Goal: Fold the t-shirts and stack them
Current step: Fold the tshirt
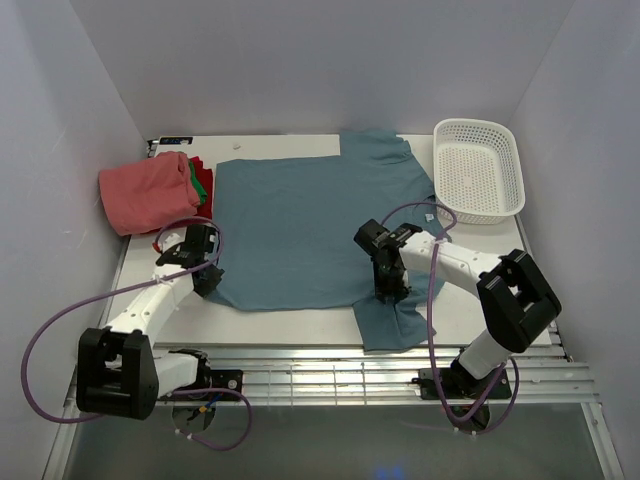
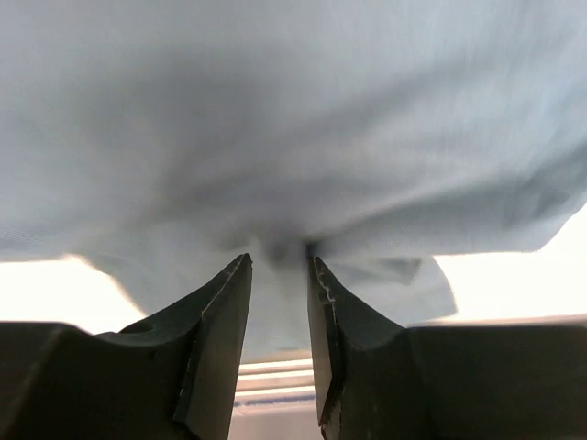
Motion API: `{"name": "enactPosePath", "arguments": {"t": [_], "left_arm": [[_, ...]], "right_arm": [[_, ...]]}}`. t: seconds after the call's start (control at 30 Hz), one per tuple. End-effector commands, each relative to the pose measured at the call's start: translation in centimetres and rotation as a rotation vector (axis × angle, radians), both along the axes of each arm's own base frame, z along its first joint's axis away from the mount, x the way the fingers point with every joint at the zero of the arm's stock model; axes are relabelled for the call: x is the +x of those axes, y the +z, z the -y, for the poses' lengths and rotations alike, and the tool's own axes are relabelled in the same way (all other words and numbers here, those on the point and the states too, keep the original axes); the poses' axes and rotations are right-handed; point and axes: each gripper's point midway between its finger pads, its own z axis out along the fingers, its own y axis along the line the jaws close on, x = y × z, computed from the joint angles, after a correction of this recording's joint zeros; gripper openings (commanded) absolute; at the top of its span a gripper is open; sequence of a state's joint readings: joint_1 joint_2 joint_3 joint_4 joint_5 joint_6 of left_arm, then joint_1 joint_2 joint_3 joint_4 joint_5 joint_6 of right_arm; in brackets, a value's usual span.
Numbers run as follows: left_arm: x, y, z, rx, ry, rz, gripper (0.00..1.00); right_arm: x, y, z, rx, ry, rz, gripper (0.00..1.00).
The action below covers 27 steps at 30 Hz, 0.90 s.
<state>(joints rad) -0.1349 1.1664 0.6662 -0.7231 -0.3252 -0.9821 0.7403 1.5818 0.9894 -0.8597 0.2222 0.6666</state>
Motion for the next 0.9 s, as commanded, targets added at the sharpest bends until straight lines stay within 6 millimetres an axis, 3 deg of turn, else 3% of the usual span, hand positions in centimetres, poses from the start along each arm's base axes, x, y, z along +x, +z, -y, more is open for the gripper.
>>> {"name": "enactPosePath", "arguments": {"t": [0.0,0.17,0.3,0.4,0.43,0.47,0.53,0.73,0.87], "left_arm": [[3.8,2.4,0.9,-0.026,-0.069,0.101,0.00],[6.2,3.7,0.5,-0.004,-0.096,0.124,0.00],[7.3,4.9,-0.2,0.011,-0.088,0.141,0.00],[7.6,5.6,-0.4,0.012,-0.095,0.158,0.00],[7.7,5.8,-0.4,0.010,-0.099,0.162,0.00],[7.7,5.8,-0.3,0.007,-0.101,0.158,0.00],[7.4,5.6,-0.5,0.009,-0.095,0.156,0.00],[6.8,5.1,-1.6,0.032,-0.058,0.144,0.00],[7.0,4.9,-2.5,0.037,-0.036,0.137,0.00]], "right_arm": [[3.1,2.0,0.1,-0.059,0.050,0.070,0.37],[6.3,3.0,-0.1,-0.075,0.062,0.092,0.35],[7.3,3.0,-0.1,-0.069,0.087,0.064,0.34],[6.0,3.1,0.7,-0.087,0.100,0.026,0.42],[5.6,3.6,1.1,-0.083,0.098,0.037,0.48],[5.1,3.6,1.5,-0.089,0.082,0.034,0.60],[3.4,3.2,2.6,-0.101,0.069,0.013,0.71],[0.0,1.1,3.8,-0.078,0.027,-0.060,0.77],[-1.4,0.8,4.1,-0.073,0.013,-0.077,0.77]]}}
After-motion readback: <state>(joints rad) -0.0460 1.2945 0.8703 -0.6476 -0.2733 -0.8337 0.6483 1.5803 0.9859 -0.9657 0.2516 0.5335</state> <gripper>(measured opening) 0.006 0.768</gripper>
